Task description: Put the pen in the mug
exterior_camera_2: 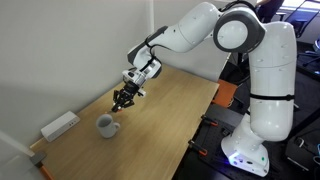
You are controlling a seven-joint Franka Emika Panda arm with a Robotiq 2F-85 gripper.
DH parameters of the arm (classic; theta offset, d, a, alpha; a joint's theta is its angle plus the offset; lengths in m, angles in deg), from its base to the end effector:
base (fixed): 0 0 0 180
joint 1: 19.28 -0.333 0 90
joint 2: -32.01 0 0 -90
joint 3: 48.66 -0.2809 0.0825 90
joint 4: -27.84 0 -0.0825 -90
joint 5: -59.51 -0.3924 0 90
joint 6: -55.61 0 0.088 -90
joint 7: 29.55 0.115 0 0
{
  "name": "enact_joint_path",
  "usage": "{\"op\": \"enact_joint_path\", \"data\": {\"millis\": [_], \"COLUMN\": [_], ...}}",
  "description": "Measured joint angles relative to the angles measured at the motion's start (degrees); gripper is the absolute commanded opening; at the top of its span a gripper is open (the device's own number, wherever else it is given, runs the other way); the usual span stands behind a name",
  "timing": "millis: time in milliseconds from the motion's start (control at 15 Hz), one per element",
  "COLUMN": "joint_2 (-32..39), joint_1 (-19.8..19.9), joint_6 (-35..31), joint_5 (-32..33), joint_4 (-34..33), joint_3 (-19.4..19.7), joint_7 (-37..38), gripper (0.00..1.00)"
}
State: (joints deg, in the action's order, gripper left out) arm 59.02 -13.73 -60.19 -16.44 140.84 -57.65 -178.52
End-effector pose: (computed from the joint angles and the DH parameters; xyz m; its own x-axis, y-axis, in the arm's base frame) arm 0.5844 0.0984 0.1967 -0.2045 0.4167 0.8857 0.9760 0.0170 0.2173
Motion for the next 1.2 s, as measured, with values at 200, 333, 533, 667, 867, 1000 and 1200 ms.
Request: {"op": "enact_joint_path", "data": {"millis": [200,333,533,667,867,1000,1200], "joint_2": [0.9,1.9,3.6,4.3,4.9,5.5,6.9], "joint_1": [-1.7,-2.9,-4.4,-5.1,-5.6,-5.6,-5.6], "joint_6": [2.9,3.9,4.5,4.7,4.8,4.8,4.8], "joint_5": [1.0,2.1,3.4,3.5,3.5,3.5,3.5], "joint_4": [-1.1,-2.2,-4.2,-5.5,-7.4,-8.7,-10.8], "joint_3": [1.1,1.5,1.5,1.5,1.5,1.5,1.5], "joint_7": [0.0,0.0,0.0,0.0,0.1,0.2,0.7], "gripper": [0.03,0.03,0.03,0.03,0.03,0.03,0.03]}}
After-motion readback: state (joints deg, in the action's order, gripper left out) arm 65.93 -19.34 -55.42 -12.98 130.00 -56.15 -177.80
